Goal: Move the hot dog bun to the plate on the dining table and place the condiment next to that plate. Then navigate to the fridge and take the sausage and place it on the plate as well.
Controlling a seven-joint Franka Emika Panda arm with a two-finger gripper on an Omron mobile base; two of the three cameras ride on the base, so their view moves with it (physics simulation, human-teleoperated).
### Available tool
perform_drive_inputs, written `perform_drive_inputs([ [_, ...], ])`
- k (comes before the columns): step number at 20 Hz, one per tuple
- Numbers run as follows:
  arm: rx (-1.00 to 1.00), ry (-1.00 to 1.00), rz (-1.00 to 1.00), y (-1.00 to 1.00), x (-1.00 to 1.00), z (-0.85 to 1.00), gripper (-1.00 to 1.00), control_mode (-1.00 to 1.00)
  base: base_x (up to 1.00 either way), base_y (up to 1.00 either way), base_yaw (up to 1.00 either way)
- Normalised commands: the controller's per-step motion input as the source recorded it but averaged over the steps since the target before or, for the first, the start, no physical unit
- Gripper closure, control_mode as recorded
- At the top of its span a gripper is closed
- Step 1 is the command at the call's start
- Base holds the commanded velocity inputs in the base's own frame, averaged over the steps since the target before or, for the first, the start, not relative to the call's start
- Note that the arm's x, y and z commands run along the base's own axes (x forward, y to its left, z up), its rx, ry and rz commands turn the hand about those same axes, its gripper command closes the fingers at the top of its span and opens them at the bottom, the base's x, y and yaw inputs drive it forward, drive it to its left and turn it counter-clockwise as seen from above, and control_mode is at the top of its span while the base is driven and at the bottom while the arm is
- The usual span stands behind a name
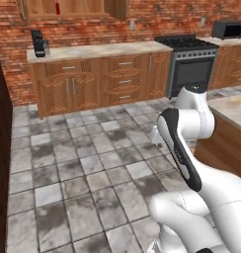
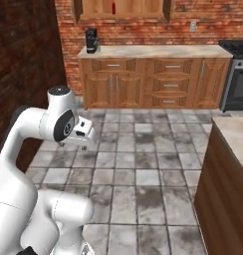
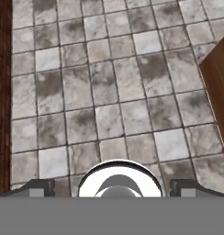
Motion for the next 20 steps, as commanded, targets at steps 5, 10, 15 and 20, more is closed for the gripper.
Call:
perform_drive_inputs([
  [5, 0.0, 0.0, 0.0, 0.0, 0.0, 0.0, -1.0, 1.0, 1.0, 0.12, 0.0],
  [10, 0.0, 0.0, 0.0, 0.0, 0.0, 0.0, -1.0, 1.0, 1.0, 0.11, 0.0],
  [15, 0.0, 0.0, 0.0, 0.0, 0.0, 0.0, -1.0, 1.0, 1.0, 0.01, 0.01],
  [20, 0.0, 0.0, 0.0, 0.0, 0.0, 0.0, -1.0, 1.0, 1.0, 0.0, 0.11],
])
